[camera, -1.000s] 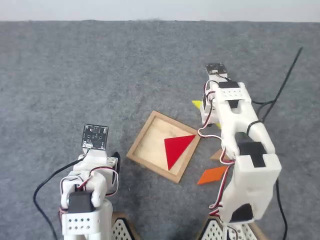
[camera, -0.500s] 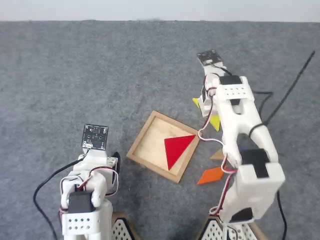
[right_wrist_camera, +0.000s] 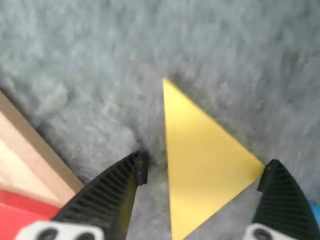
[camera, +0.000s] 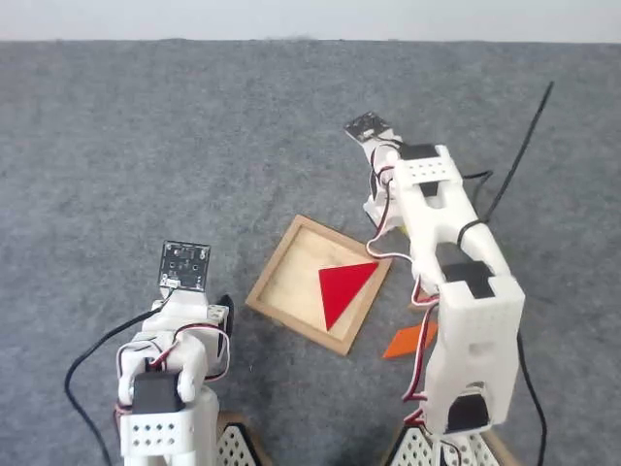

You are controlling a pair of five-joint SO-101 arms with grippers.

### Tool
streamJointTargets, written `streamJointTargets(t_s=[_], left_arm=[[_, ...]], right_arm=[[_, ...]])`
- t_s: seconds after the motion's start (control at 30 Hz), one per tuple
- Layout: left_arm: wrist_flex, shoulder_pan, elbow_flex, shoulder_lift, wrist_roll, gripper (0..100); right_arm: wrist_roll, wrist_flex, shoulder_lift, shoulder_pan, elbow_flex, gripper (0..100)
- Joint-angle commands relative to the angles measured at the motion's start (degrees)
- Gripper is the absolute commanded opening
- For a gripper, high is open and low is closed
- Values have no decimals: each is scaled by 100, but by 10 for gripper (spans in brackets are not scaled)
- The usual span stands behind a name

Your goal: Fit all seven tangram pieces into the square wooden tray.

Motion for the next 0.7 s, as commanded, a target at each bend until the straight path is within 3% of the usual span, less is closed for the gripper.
streamJointTargets(t_s=[0.0, 0.17, 0.27, 0.67], left_arm=[[53, 18, -48, -158, -35, 153], [53, 18, -48, -158, -35, 153], [53, 18, -48, -158, -35, 153], [53, 18, -48, -158, -35, 153]], right_arm=[[220, 127, 286, 242, -580, 346], [290, 637, 576, 251, -1055, 339], [255, 716, 602, 277, -1055, 276], [-800, 708, 110, 488, -1011, 241]])
